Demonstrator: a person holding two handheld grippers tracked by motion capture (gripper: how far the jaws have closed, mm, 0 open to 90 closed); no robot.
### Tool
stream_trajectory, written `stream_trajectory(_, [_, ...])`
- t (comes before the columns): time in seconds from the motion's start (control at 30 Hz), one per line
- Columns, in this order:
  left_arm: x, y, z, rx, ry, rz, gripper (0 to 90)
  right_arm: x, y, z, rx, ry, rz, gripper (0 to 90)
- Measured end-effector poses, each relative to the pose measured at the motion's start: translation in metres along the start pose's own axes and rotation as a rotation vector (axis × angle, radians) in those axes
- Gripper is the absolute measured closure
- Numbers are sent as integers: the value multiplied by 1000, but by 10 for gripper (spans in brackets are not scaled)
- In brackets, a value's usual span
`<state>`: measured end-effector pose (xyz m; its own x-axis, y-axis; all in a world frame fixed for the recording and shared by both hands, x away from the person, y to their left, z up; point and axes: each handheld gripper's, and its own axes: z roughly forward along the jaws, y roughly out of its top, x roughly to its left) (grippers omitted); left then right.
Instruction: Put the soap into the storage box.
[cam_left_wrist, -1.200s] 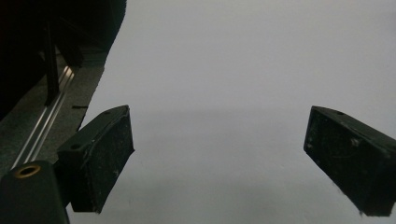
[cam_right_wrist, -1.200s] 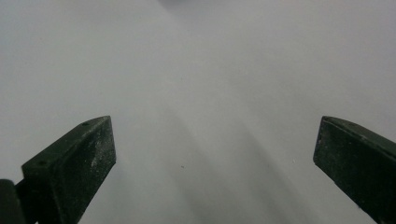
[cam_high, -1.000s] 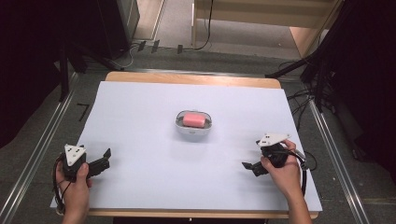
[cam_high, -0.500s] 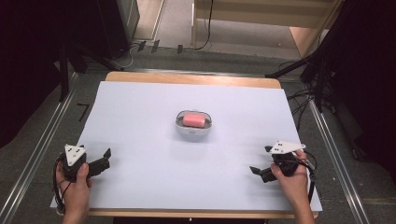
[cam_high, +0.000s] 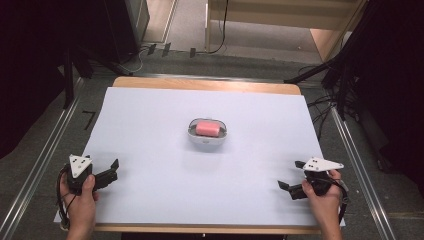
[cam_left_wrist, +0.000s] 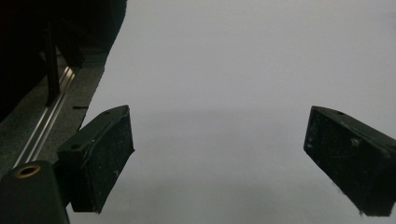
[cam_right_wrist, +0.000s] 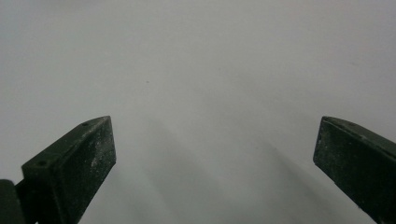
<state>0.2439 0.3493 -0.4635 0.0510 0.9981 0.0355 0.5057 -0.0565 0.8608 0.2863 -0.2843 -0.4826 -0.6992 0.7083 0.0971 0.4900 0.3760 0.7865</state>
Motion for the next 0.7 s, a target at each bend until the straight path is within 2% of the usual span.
stream_trajectory(0.13, [0, 0, 0, -1, 1, -3, 89, -4, -8, -8, -28, -14, 39, 0])
stream_trajectory(0.47, [1, 0, 0, 2, -2, -12, 89, -11, -23, -24, -59, -70, 71, 0])
stream_trajectory(0.63, [2, 0, 0, 7, -5, -15, 89, -19, -30, -36, -123, -88, 118, 0])
stream_trajectory(0.7, [2, 0, 1, 7, -4, -14, 89, -21, -34, -39, -157, -76, 149, 0])
